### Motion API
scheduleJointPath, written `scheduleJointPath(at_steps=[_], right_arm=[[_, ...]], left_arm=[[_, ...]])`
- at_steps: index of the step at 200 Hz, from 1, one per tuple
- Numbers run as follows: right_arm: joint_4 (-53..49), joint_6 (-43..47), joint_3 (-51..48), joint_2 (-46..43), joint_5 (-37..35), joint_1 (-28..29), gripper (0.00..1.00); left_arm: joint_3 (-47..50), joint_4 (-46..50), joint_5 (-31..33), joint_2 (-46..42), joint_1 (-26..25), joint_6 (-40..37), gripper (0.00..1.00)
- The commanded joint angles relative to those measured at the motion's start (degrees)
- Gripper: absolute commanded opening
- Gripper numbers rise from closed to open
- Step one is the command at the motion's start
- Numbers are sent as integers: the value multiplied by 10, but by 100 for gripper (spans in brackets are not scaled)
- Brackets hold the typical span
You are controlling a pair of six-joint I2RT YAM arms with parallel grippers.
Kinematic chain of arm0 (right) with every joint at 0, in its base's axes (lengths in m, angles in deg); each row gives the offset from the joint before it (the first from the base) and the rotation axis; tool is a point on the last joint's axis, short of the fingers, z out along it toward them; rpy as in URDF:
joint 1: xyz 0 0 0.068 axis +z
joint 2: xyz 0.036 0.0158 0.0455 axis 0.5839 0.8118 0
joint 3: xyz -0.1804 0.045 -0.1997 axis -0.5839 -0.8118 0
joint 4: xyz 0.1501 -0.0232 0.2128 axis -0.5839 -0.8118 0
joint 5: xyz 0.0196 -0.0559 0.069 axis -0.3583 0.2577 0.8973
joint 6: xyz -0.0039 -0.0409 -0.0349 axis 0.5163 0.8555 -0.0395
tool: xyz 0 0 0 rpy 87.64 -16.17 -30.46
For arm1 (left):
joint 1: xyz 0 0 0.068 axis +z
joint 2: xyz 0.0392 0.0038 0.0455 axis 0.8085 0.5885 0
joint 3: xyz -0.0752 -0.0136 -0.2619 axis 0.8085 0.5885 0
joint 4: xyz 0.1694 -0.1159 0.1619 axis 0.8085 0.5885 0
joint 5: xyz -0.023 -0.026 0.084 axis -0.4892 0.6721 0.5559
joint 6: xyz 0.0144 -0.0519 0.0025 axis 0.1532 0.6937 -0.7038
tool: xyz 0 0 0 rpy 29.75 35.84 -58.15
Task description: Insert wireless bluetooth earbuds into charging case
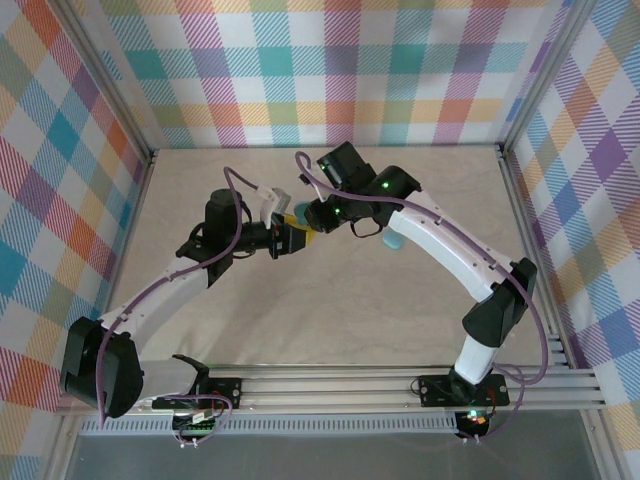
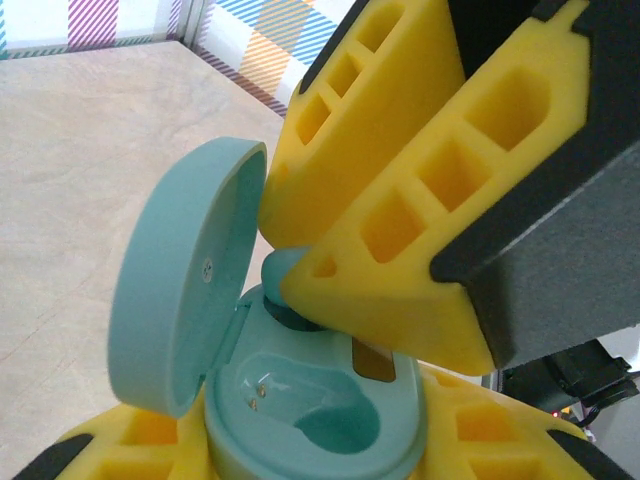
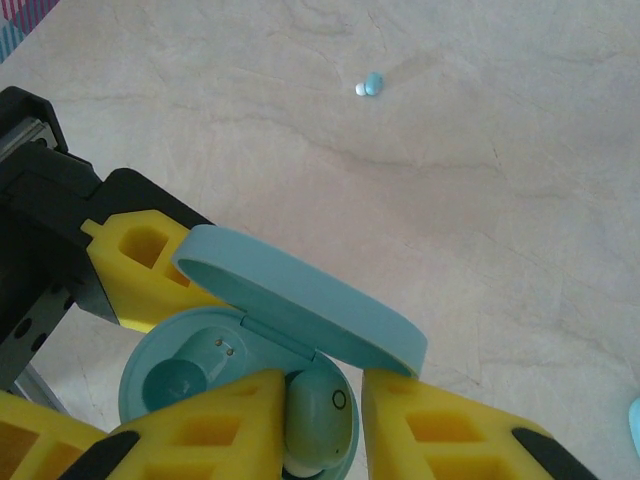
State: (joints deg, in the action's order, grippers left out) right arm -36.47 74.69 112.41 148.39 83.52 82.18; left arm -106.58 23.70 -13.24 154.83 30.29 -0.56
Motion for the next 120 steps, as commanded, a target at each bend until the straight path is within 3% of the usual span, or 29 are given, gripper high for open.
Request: scheduleJointPath(at_steps=[1, 120], right_arm=[[-26, -9, -5, 4, 38, 7, 28], [-52, -50, 42, 1, 80, -9, 34]], left_arm=[[-1, -55, 2, -24, -5, 4, 11], [-11, -66, -7, -22, -5, 1, 11]])
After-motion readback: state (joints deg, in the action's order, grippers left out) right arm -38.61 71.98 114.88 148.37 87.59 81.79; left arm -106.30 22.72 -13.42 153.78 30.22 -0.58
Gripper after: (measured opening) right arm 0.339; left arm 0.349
